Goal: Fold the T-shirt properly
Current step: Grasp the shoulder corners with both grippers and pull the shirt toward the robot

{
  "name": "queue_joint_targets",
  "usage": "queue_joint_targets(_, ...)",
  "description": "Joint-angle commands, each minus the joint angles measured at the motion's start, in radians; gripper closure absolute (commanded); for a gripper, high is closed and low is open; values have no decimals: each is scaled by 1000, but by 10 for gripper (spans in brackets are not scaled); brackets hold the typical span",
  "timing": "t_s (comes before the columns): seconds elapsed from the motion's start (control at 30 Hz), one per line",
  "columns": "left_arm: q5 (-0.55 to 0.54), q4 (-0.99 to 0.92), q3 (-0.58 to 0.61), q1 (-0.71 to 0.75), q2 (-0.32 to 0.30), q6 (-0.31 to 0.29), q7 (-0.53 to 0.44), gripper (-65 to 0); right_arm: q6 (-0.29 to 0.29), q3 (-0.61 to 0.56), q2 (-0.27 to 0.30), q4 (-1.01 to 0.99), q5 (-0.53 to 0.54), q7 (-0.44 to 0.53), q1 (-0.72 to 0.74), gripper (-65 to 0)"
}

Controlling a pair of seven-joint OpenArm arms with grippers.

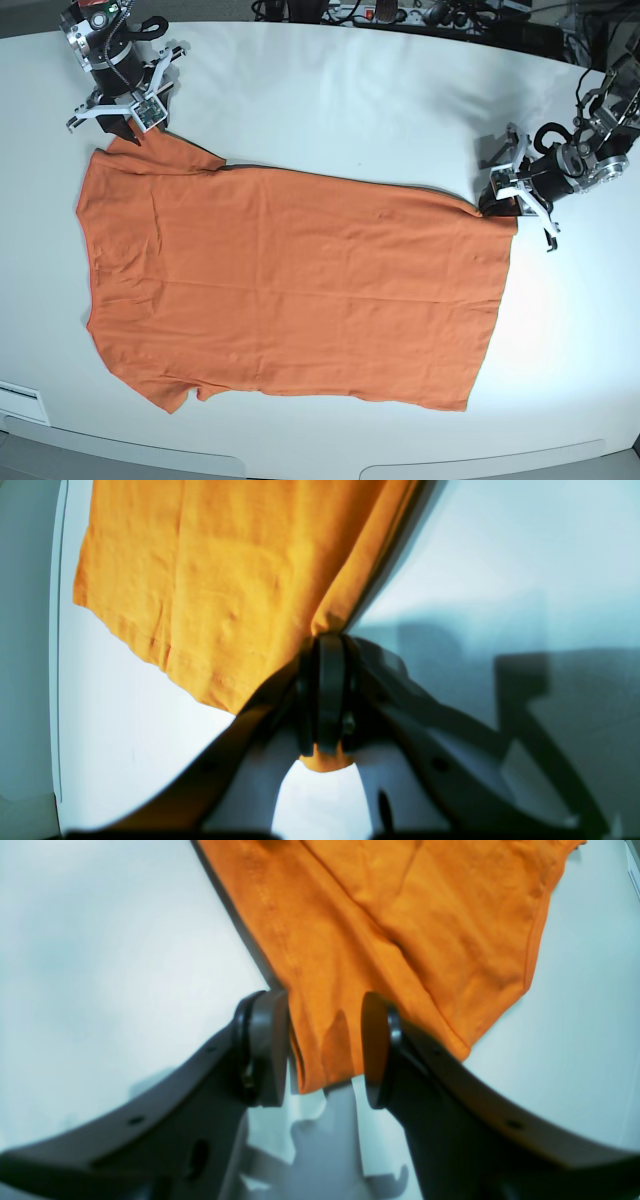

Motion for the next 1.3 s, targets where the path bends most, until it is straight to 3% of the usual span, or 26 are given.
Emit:
queue_joint_targets(0.0,36,-12,8,9,-19,-53,79,0,0,4,11,6,-3,-12,-6,-272)
queue_joint_targets(0.07,36,-12,8,9,-19,-53,79,0,-1,4,11,-5,-3,-12,-6,-291)
queue_joint_targets(0.23,36,-12,8,9,-19,-52,79,0,11,4,11,-92,0,-7,32,-263)
queue_joint_targets(0.27,36,-12,8,9,-19,-52,79,0,8,4,11,-103,0,-7,46,-221)
queue_joint_targets(0.33,35,-12,8,9,-19,-52,79,0,6,4,11,-105,0,-7,55,-53)
queue_joint_targets(0.37,35,-10,8,9,-19,-52,79,0,5,4,11,-98,0,-8,56,0)
queue_joint_targets(0.47,35,8,8,9,-22,-52,84,0,-6,4,11,-68,0,-14,50,0)
queue_joint_targets(0.57,34,44,8,13,-38,-52,87,0,-70,4,11,-2,-8,-49,26,0)
queue_joint_targets(0.7,17,131,8,35,-74,-52,93,0,-155,8,11,124,-124,-80,-60,0)
queue_joint_targets(0.8,17,225,8,63,-103,-52,135,0,-184,33,11,209,-165,-81,-147,0)
queue_joint_targets(1.1,13,473,8,185,-208,-50,311,0,-168,180,11,315,-154,-95,-360,0)
queue_joint_targets(1.27,12,568,8,261,-263,6,448,0,-150,207,11,315,-154,-127,-450,0)
